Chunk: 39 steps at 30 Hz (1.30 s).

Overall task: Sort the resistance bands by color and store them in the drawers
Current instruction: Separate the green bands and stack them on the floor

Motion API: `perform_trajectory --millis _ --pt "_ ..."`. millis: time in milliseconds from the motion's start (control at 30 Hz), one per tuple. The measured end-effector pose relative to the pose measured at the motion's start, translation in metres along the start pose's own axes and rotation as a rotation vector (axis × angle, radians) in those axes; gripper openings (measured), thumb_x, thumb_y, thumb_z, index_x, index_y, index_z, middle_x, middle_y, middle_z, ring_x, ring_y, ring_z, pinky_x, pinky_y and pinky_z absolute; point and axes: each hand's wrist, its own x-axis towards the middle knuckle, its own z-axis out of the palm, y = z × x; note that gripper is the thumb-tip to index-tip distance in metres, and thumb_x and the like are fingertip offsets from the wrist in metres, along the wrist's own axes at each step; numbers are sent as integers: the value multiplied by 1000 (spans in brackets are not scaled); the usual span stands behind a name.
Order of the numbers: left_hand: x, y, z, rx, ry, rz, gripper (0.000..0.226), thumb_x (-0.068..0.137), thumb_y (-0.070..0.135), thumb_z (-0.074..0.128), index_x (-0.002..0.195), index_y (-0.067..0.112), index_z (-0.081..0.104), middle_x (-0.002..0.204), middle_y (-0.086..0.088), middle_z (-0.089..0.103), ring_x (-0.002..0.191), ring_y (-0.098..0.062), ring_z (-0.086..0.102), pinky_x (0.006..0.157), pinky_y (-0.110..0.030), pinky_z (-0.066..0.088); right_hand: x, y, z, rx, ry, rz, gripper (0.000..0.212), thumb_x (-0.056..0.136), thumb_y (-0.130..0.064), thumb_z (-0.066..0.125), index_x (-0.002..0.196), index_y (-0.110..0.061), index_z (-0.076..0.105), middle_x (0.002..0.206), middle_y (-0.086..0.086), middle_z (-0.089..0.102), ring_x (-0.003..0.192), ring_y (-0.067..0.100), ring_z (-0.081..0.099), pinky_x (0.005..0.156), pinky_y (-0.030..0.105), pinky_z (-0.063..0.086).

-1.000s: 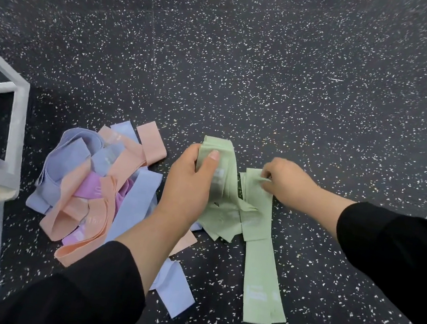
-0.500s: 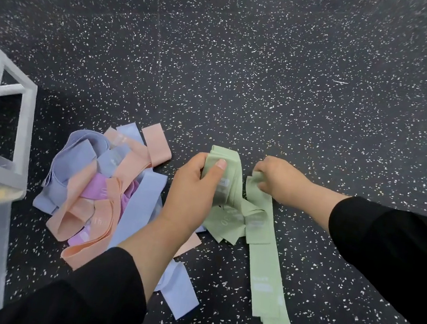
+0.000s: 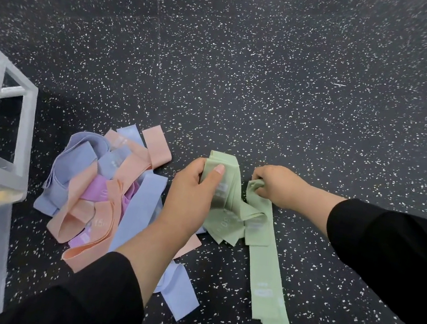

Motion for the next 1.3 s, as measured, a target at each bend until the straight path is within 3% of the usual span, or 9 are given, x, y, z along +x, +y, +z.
perform_trajectory --millis 167,300,367,500,633,867,967,1167,1300 --pt "-3 2 1 2 -7 18 21 101 31 57 95 14 67 92 -11 68 77 -11 57 81 -41 53 -6 4 -9 67 -5 35 19 96 -29 67 110 -26 55 80 -7 54 65 16 55 54 29 36" --pt "-4 3 -1 -33 -28 12 19 101 33 56 97 19 68 97 -7 71 85 -13 64 94 -56 55 -5 10 -17 171 -34 76 29 93 -30 70 120 -21 64 93 -4 59 74 19 58 61 30 42" --pt "-5 5 -2 -37 -38 17 19 99 38 55 97 23 67 99 -5 72 88 -14 66 95 -56 54 -5 11 -18 237 -31 93 17 91 -29 73 106 -23 69 93 3 67 73 22 58 63 32 44" --pt "-6 11 -1 -37 -50 33 22 90 47 53 94 30 67 99 1 73 91 -18 66 96 -54 53 -12 10 -19 436 -16 105 9 84 -27 75 84 -27 66 81 7 68 63 22 56 59 32 44" --pt "-6 22 0 -97 -28 87 15 98 37 57 95 28 68 101 -1 74 90 -12 65 95 -49 53 -24 1 -24 744 58 78 10 78 -28 74 86 -22 71 75 7 66 68 22 54 61 38 42" --pt "-9 57 -6 -152 -2 210 12 98 37 54 95 30 63 92 2 68 85 -18 64 78 -50 55 -56 -32 -66 1245 153 -28 11 93 -7 66 100 -15 68 78 5 63 65 14 57 53 23 44" --pt "-13 77 -11 -139 13 290 14 97 38 54 96 27 63 92 4 68 86 -16 63 82 -51 54 -74 -49 -90 1273 206 -66 11 94 -7 66 103 -13 67 77 -1 67 63 11 60 53 25 43" --pt "-21 111 -20 -132 -60 409 11 101 24 58 92 24 65 83 7 67 76 -10 58 71 -30 48 -111 -80 -131 1206 337 -171 14 97 -5 61 107 -8 70 78 2 71 54 4 61 53 23 47" --pt "-28 118 -21 -125 -37 406 10 102 23 59 95 21 65 82 7 67 74 -8 58 69 -26 49 -125 -100 -141 1345 313 -251 23 98 -11 63 119 -15 73 102 15 76 79 22 68 79 47 54"
